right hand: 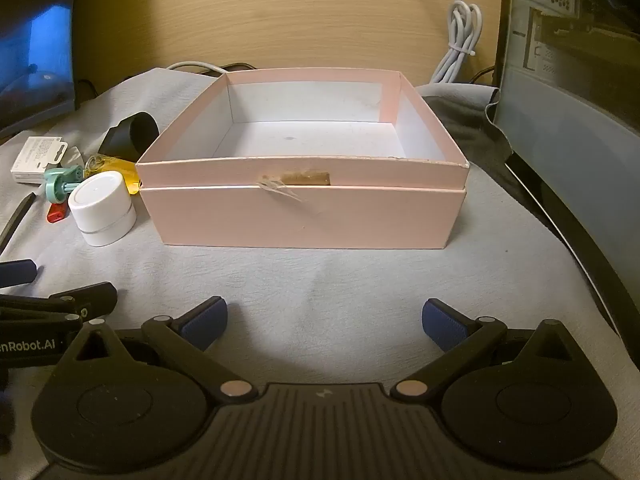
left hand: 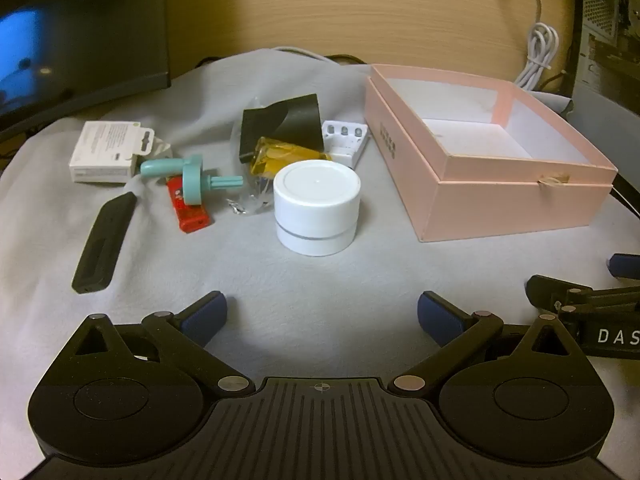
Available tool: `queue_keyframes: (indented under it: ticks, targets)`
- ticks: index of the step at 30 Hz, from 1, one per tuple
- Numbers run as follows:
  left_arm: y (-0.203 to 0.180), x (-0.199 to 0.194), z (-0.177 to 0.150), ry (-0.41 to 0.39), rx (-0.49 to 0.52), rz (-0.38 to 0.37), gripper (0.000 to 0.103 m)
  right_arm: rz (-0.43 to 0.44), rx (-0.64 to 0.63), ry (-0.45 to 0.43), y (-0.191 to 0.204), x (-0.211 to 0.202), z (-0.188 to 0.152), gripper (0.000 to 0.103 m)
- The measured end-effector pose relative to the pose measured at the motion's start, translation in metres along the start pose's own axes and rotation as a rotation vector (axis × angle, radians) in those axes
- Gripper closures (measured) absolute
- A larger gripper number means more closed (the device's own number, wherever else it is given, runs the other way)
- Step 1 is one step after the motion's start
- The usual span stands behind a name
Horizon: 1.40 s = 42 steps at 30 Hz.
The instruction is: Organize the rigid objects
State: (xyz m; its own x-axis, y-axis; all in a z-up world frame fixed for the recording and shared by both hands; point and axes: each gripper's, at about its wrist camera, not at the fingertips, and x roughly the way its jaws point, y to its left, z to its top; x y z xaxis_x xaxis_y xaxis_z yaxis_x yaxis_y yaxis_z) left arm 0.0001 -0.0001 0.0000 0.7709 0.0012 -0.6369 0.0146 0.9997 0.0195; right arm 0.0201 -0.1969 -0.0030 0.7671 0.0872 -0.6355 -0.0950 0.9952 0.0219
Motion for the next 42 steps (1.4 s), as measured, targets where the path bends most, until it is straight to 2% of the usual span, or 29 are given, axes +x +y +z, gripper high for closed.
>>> queue_keyframes:
  ticks: [42]
  targets:
    - [-0.0001,-0.0001,0.0000,-0.001,-0.002,-0.002,0.000,0.004,0.007,0.004,0.0023,0.0013,0.0023,0.000]
